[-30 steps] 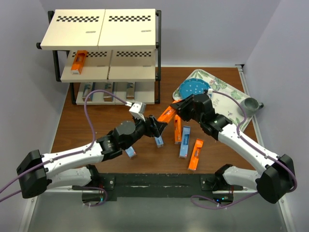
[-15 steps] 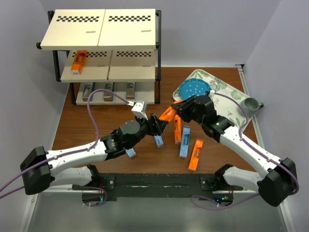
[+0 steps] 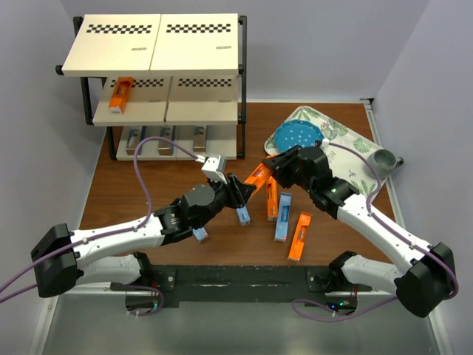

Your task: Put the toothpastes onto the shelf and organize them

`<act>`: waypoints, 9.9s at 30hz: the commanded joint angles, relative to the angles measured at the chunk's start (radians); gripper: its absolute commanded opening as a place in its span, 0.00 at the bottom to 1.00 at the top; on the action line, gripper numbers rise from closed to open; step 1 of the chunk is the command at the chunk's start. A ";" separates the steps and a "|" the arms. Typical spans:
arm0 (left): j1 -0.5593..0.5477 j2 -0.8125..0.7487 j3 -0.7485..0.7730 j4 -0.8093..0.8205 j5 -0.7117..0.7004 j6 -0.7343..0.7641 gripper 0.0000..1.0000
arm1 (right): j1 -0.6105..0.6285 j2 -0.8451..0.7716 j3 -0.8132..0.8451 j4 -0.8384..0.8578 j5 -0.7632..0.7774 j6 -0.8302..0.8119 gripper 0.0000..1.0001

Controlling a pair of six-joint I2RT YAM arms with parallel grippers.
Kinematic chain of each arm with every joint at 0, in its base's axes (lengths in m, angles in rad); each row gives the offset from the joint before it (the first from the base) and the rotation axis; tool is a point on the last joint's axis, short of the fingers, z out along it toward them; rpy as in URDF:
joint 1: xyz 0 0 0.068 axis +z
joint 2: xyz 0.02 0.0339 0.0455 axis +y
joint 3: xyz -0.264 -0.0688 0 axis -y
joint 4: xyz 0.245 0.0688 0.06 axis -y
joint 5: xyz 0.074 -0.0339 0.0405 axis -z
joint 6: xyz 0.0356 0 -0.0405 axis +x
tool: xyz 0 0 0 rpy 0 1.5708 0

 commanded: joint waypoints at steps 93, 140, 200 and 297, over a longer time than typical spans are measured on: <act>1.089 0.337 0.227 0.572 0.389 0.485 0.58 | -0.005 -0.212 0.098 -0.290 0.274 -0.856 0.98; 1.087 0.093 0.418 -0.452 0.189 0.032 0.82 | -0.007 -0.341 0.014 -0.272 0.323 -0.936 0.98; 0.978 -0.351 0.239 -0.464 0.252 0.494 1.00 | -0.031 0.188 0.376 -0.586 0.234 -0.845 0.99; -0.002 -0.095 -0.069 0.081 -0.050 0.077 0.81 | -0.033 -0.054 -0.026 0.052 -0.129 0.024 0.33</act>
